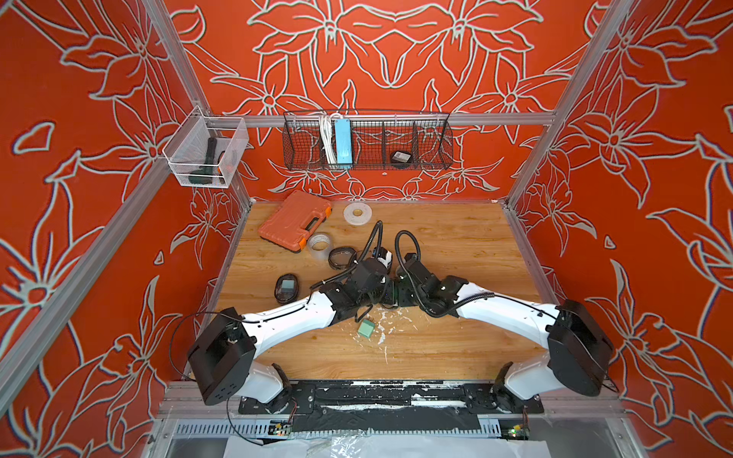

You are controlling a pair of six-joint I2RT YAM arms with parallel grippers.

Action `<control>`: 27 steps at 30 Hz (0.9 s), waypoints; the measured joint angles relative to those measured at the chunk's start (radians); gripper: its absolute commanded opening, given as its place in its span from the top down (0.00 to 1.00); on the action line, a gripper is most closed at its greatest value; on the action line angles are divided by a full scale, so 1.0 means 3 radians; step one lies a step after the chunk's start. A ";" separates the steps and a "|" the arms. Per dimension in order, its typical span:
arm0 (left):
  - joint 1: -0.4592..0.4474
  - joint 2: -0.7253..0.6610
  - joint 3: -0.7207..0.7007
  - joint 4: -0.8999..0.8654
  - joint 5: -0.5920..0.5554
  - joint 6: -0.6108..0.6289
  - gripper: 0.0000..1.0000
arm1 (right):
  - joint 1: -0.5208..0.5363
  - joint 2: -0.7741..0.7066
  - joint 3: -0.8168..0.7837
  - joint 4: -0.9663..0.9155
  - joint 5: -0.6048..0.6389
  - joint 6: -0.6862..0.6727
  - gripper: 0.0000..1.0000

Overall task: Pack away charging kits
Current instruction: Place the charging cable in the storage bag.

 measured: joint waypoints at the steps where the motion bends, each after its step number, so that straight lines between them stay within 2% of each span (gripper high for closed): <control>1: 0.0000 0.0000 0.0000 0.0005 -0.0001 -0.0008 1.00 | 0.0000 0.0000 0.0000 0.0008 0.0014 0.0001 1.00; 12: -0.0001 -0.0028 -0.0333 0.0397 0.0086 -0.0342 1.00 | -0.0010 -0.0001 0.0004 -0.0023 0.0067 0.0258 1.00; 27: 0.0000 -0.0643 -0.0834 0.0809 0.0135 -0.0760 1.00 | -0.0017 0.0055 0.0121 0.0033 0.0064 0.0500 1.00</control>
